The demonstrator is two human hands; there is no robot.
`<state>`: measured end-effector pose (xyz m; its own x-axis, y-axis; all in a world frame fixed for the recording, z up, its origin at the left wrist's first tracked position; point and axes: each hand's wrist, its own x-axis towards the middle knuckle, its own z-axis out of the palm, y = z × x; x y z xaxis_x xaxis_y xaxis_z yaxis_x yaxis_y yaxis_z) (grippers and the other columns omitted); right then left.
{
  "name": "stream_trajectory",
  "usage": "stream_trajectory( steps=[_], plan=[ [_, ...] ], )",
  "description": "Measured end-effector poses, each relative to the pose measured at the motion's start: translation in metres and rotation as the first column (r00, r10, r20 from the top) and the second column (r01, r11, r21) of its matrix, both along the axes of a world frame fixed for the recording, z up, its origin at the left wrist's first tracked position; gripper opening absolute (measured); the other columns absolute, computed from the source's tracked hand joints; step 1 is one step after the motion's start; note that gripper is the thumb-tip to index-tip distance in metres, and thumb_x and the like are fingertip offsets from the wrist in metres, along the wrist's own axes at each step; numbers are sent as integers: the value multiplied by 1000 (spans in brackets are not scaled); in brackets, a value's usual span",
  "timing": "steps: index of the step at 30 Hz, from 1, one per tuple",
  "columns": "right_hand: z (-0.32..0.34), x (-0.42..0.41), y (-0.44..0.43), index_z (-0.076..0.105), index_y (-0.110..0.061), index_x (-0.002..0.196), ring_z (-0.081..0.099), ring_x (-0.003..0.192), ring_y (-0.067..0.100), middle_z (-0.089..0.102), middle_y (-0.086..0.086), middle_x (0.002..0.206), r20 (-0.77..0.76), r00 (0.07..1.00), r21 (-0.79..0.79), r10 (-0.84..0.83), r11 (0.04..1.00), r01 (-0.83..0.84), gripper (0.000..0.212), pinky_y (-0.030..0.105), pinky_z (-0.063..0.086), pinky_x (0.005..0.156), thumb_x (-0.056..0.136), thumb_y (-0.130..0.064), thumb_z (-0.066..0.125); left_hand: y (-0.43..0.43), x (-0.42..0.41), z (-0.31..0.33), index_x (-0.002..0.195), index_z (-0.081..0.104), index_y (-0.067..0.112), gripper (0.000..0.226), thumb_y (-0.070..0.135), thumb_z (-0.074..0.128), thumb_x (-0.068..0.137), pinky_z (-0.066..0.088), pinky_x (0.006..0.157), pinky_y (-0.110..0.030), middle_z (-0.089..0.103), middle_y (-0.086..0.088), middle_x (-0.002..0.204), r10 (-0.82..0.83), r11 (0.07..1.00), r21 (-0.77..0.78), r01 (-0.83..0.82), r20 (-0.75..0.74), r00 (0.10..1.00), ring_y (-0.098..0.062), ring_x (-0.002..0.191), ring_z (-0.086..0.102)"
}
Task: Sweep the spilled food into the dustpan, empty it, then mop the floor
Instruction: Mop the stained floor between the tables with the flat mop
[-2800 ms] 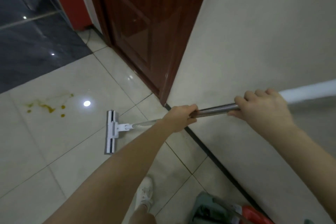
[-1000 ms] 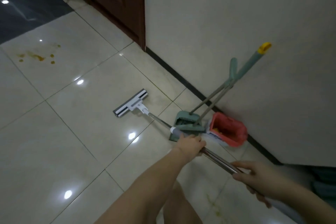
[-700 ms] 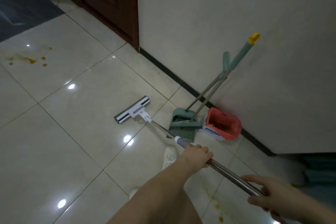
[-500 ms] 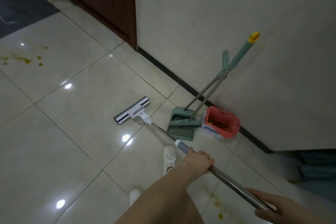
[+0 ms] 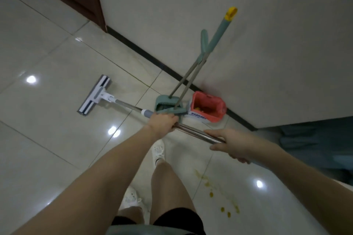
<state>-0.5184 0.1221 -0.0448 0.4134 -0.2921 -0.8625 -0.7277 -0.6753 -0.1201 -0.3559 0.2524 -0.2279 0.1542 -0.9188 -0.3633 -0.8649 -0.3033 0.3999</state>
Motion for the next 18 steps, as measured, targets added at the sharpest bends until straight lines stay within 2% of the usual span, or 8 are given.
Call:
stream_trajectory(
  steps=[3,5,9,12,14,16,18],
  plan=[
    [-22,45,10,35,-41,146,46,36,8,52,3,61,82,996,102,-26,995,17,54,25,45,37,97,-31,54,21,43,-15,116,52,15,27,33,48,96,41,90,-41,57,-6,119,63,998,0,-63,15,998,-25,112,54],
    [-38,74,18,36,-39,145,48,40,12,51,5,61,100,995,148,-23,989,8,51,26,46,38,98,-29,52,34,70,-26,115,52,16,26,34,47,96,39,88,-41,57,-4,116,91,995,30,-94,78,993,-23,111,54],
    [-74,132,21,44,-33,138,48,35,15,54,8,64,152,988,199,-26,980,-4,42,26,46,34,96,-28,52,45,120,-40,111,50,16,24,36,46,97,39,83,-42,56,-2,117,171,972,127,-196,184,968,-22,111,53],
    [-93,180,25,50,-25,130,52,44,16,56,7,76,171,985,241,-16,970,-26,34,26,49,33,96,-24,52,51,155,-44,115,52,17,27,35,49,95,37,92,-43,53,0,122,347,915,154,-373,171,922,-23,116,52],
    [-103,215,29,52,-22,118,53,47,20,58,12,83,178,984,271,-16,962,-34,22,31,50,34,96,-22,51,56,174,-43,124,52,20,33,34,53,93,37,98,-46,48,0,133,562,801,171,-573,111,819,-25,120,50],
    [-113,254,32,51,-23,121,56,51,21,61,11,90,183,983,289,-1,956,-53,24,28,48,35,97,-23,51,64,187,-38,134,47,22,43,31,53,93,42,98,-44,43,-3,140,779,619,154,-770,11,627,-28,121,50],
    [-126,298,36,53,-25,127,64,67,25,65,7,102,209,977,275,50,955,-108,31,32,56,50,96,-27,54,76,197,-30,140,42,22,48,30,51,94,44,97,-40,44,-6,139,893,449,133,-884,-84,441,-29,121,49]
  ],
)
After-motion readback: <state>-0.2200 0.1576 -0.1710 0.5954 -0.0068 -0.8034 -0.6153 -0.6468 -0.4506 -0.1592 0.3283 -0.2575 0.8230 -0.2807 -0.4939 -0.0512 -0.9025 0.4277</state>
